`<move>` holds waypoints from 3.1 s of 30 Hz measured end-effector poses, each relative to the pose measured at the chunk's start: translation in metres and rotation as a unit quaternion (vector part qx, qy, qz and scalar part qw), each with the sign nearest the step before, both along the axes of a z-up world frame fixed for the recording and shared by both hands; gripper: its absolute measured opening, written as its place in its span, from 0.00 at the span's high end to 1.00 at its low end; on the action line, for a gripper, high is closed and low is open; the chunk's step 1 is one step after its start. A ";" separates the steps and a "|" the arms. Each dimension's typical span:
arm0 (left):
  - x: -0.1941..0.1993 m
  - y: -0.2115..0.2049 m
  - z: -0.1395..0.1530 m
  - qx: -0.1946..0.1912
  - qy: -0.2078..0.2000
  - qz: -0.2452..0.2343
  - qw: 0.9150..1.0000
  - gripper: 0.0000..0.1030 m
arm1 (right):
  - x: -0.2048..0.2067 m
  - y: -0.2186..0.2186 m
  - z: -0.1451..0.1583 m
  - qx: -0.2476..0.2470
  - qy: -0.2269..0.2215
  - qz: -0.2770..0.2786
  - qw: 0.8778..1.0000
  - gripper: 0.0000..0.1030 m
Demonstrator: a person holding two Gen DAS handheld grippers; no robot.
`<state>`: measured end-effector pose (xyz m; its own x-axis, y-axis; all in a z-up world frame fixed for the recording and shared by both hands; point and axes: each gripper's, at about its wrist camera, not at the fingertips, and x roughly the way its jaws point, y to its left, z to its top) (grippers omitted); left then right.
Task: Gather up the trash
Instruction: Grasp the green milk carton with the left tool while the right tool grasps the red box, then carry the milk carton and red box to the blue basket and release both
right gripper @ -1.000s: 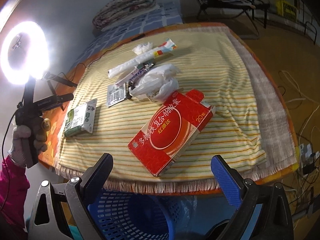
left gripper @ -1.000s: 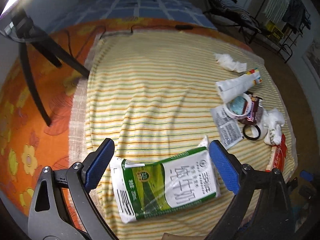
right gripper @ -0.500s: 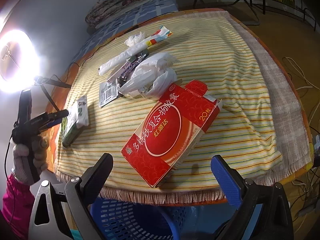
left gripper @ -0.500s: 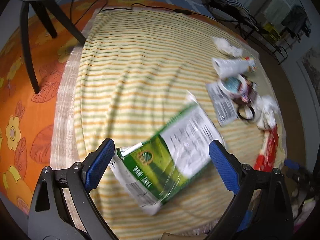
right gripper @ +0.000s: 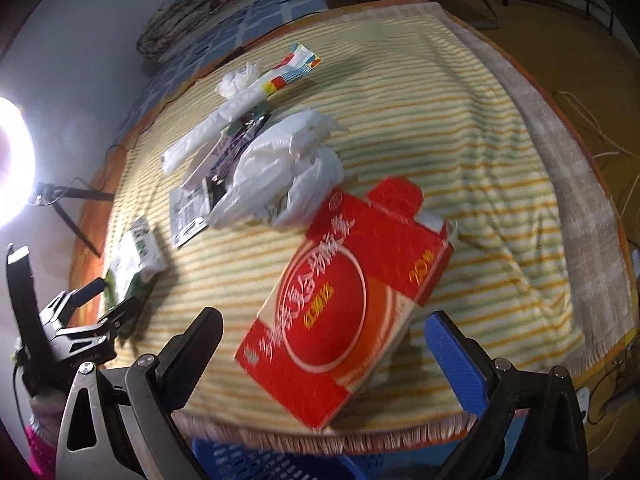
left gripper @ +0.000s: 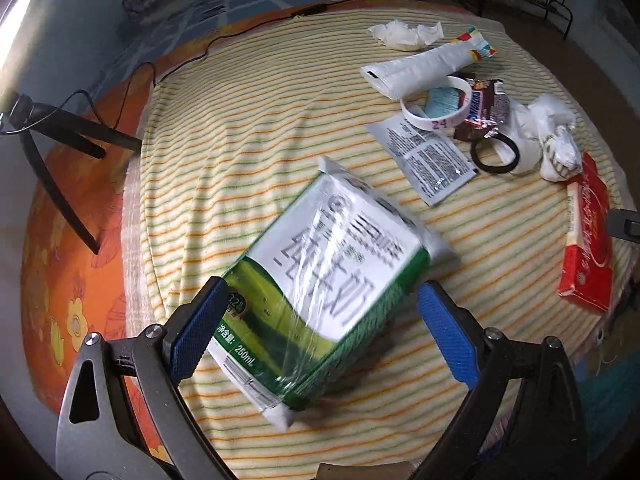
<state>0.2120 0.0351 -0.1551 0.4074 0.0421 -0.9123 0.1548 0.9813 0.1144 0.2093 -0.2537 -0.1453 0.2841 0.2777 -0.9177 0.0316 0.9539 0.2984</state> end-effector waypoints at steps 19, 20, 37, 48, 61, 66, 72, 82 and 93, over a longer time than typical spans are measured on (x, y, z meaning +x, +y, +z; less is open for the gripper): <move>0.018 0.017 0.013 -0.029 0.004 -0.027 0.999 0.05 | 0.030 0.014 -0.029 -0.088 0.038 0.023 0.995 0.03; 0.019 0.018 0.014 -0.029 0.007 -0.030 0.999 0.05 | 0.029 0.009 -0.031 -0.080 0.042 0.022 0.996 0.04; 0.020 -0.002 -0.012 0.005 0.034 -0.066 0.997 0.07 | 0.012 -0.022 -0.029 -0.029 0.054 0.014 0.998 0.10; -0.004 0.006 0.006 -0.045 -0.002 -0.005 0.999 0.15 | -0.004 -0.028 -0.017 -0.026 0.036 0.021 0.999 0.10; -0.059 0.009 0.039 -0.092 -0.032 0.027 0.995 0.15 | -0.037 -0.027 0.019 -0.026 -0.014 0.046 0.999 0.11; -0.074 0.002 0.050 -0.094 -0.044 0.027 0.994 0.15 | -0.056 -0.021 0.035 -0.034 -0.044 0.067 0.996 0.12; -0.105 -0.013 0.060 -0.116 -0.054 0.020 0.992 0.15 | -0.075 -0.010 0.054 -0.038 -0.073 0.092 0.992 0.12; -0.156 -0.043 0.050 -0.132 -0.047 0.005 0.990 0.15 | -0.124 0.007 0.064 -0.041 -0.084 0.142 0.985 0.12; -0.194 -0.060 0.018 -0.139 -0.016 0.011 0.990 0.15 | -0.172 0.015 0.038 -0.032 -0.053 0.166 0.984 0.12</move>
